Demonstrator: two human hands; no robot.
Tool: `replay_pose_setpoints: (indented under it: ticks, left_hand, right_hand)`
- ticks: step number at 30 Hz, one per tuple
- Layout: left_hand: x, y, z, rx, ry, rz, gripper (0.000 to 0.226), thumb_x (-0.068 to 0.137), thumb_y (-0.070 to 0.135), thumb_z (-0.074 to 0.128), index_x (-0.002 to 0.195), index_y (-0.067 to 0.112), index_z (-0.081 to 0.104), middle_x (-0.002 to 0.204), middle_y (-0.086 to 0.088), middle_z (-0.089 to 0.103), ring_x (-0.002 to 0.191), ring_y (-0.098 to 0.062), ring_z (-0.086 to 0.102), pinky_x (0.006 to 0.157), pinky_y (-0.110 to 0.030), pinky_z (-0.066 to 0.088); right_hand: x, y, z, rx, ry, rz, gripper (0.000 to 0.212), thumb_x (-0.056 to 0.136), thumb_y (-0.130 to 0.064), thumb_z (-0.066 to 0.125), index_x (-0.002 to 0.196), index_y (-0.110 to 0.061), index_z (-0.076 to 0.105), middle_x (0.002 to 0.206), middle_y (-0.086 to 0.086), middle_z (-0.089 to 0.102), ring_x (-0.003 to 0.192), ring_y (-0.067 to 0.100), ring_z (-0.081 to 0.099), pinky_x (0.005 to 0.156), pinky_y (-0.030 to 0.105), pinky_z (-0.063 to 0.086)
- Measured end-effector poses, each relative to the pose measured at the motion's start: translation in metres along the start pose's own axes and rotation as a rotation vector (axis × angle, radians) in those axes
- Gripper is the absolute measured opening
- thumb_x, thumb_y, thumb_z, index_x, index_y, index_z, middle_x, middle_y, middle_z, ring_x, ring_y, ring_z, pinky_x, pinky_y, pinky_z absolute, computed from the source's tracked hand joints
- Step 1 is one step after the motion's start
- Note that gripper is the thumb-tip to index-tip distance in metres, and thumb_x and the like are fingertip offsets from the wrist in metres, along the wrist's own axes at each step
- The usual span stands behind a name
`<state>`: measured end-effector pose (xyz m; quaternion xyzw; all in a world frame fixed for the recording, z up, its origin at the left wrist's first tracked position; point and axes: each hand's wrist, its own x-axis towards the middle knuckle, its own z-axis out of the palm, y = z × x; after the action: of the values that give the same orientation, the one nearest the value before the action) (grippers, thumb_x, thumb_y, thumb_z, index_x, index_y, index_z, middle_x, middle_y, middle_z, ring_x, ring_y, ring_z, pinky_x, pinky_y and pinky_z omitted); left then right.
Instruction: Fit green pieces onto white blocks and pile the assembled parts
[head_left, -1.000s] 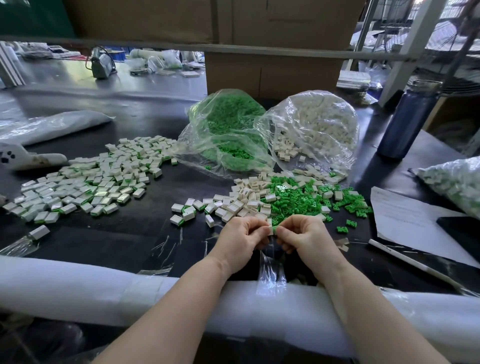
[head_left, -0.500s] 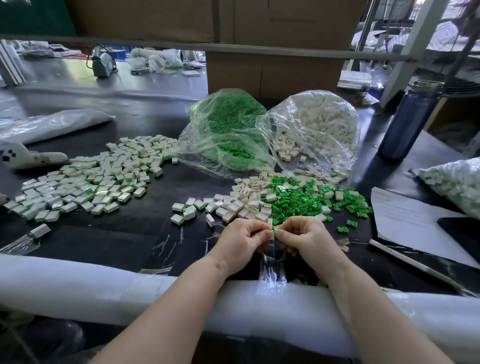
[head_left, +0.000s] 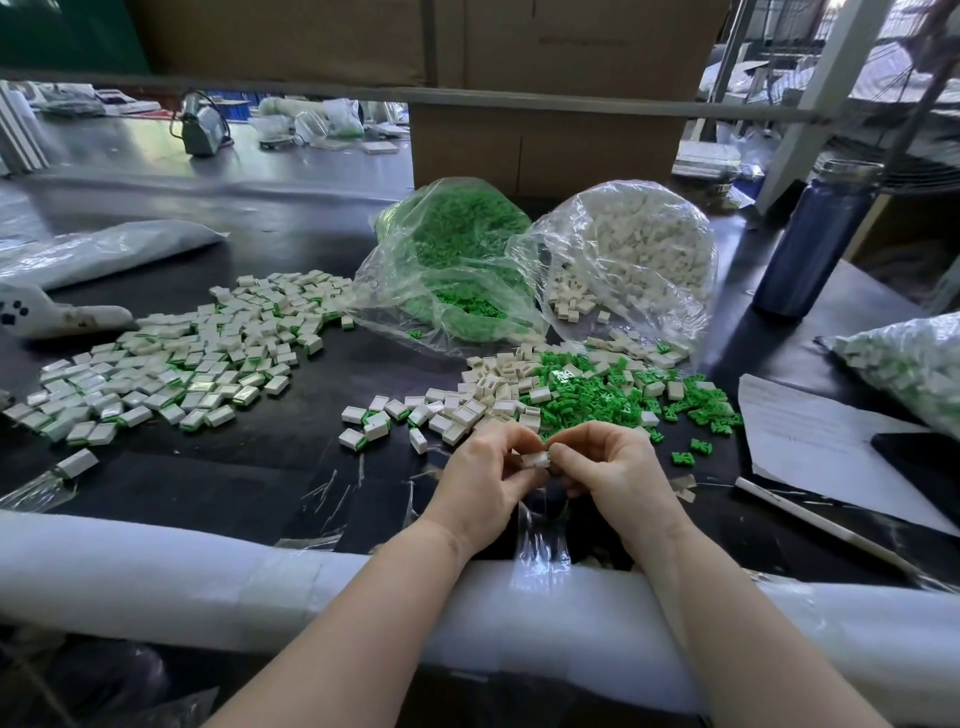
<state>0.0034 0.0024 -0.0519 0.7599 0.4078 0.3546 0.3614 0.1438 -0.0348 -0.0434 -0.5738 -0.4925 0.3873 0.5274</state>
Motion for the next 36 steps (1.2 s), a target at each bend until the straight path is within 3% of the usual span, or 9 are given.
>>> replay_pose_setpoints:
  ticks: [9, 16, 23, 28, 33, 36]
  left_hand:
    - [0.0010, 0.0003, -0.0043, -0.207, -0.023, -0.096, 0.010, 0.085, 0.008, 0.064, 0.093, 0.007, 0.070, 0.089, -0.009, 0.070, 0.085, -0.017, 0.064, 0.085, -0.025, 0.051]
    - [0.0000, -0.0007, -0.0045, -0.131, -0.060, -0.102, 0.012, 0.085, 0.010, 0.064, 0.095, 0.006, 0.071, 0.088, -0.009, 0.071, 0.086, -0.019, 0.065, 0.085, -0.028, 0.051]
    - [-0.0024, -0.0016, -0.0025, 0.018, -0.053, -0.059, 0.014, 0.084, 0.016, 0.067, 0.096, 0.011, 0.073, 0.082, 0.004, 0.066, 0.081, -0.010, 0.061, 0.077, -0.016, 0.047]
    - [-0.0019, 0.0003, -0.0030, -0.070, -0.044, -0.063, 0.013, 0.085, 0.016, 0.066, 0.094, 0.009, 0.073, 0.086, -0.005, 0.072, 0.083, -0.016, 0.066, 0.080, -0.025, 0.052]
    - [-0.0005, 0.0043, -0.0035, -0.196, -0.009, -0.098, 0.005, 0.084, 0.009, 0.066, 0.080, 0.009, 0.069, 0.077, -0.009, 0.068, 0.072, -0.016, 0.062, 0.076, -0.031, 0.052]
    - [-0.0011, 0.0049, -0.0039, -0.170, -0.003, -0.092, 0.022, 0.081, 0.004, 0.064, 0.070, 0.023, 0.064, 0.070, 0.001, 0.062, 0.067, -0.010, 0.056, 0.069, -0.028, 0.050]
  right_hand:
    - [0.0009, 0.0019, -0.0006, -0.017, 0.004, -0.006, 0.013, 0.083, -0.005, 0.067, 0.071, -0.011, 0.067, 0.061, 0.003, 0.066, 0.053, 0.012, 0.057, 0.051, 0.020, 0.050]
    - [0.0009, 0.0007, 0.0006, -0.063, -0.033, 0.009, 0.017, 0.083, -0.004, 0.066, 0.068, -0.012, 0.064, 0.055, -0.001, 0.061, 0.050, 0.006, 0.053, 0.049, 0.018, 0.046]
    - [0.0000, -0.0006, -0.0006, -0.164, -0.084, 0.006, 0.019, 0.083, -0.004, 0.067, 0.066, -0.012, 0.063, 0.053, -0.002, 0.056, 0.044, 0.000, 0.048, 0.046, 0.016, 0.042]
    - [0.0004, 0.0010, -0.0003, -0.042, -0.055, 0.001, 0.016, 0.081, -0.004, 0.068, 0.067, -0.010, 0.064, 0.048, -0.005, 0.058, 0.044, 0.002, 0.050, 0.045, 0.014, 0.042]
    - [-0.0005, 0.0007, -0.0001, 0.065, -0.046, -0.019, 0.014, 0.079, -0.003, 0.070, 0.067, -0.008, 0.065, 0.052, -0.001, 0.062, 0.047, 0.004, 0.055, 0.047, 0.015, 0.044]
    - [-0.0009, 0.0000, -0.0001, 0.068, -0.072, -0.033, 0.014, 0.077, -0.001, 0.071, 0.066, -0.009, 0.067, 0.053, -0.001, 0.063, 0.048, 0.005, 0.054, 0.048, 0.015, 0.044]
